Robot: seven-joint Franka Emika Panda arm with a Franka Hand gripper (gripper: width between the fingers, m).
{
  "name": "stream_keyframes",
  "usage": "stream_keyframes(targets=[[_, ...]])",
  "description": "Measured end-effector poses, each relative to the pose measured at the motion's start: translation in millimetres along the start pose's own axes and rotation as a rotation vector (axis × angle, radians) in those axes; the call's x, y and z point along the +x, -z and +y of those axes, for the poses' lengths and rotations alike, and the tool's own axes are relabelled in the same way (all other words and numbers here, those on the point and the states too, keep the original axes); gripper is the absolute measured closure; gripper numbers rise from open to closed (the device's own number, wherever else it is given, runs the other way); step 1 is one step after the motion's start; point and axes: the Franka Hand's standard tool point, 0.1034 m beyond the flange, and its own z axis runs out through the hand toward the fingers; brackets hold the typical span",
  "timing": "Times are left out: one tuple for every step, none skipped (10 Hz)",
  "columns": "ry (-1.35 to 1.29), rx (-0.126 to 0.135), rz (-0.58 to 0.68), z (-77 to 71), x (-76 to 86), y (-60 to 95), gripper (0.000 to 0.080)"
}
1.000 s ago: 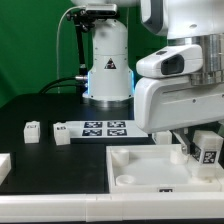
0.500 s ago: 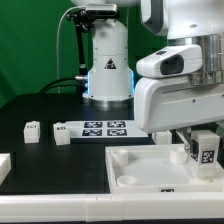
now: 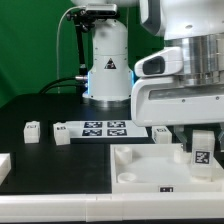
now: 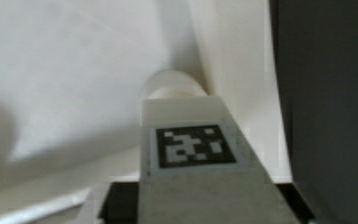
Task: Assemble one leg
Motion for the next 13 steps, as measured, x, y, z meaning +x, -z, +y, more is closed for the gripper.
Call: stream_keyframes(targets=[[-0.119,-0.002,0.007,0.8,0.6,0.1,0.0505],[-0.214,-0.004,0.01,1.6,0.8,0.1,0.0505],[-0.366,-0.002,0.01,1.9,0.9,0.0,0.0505],[-0.499,-0.001,0.008,0.3,-0.7,-0.7,0.0505],[-0.6,0.006,0.001,-3.2,-3.2,-1.2,0.0505],[-0.739,0.015,-0.01,-5.8,-5.0,-1.7,0.0505],[-0.84,0.022,-0.019,-8.0,-6.5,-2.0,0.0505],[-0.939,0.028,-0.027,-9.1,-7.4,-2.2,0.0506],[-1.018,0.033,-0.036,-9.4,-7.6,-2.4,0.0506],[-1.014,0.034,-0.037,-9.1,-7.5,-2.4,0.0506],[-0.956,0.035,-0.037,-9.4,-7.7,-2.5,0.0416],[-0.955,0.037,-0.039,-9.7,-8.1,-2.8,0.0416],[-0.862,0.037,-0.036,-9.0,-8.0,-3.3,0.0237]])
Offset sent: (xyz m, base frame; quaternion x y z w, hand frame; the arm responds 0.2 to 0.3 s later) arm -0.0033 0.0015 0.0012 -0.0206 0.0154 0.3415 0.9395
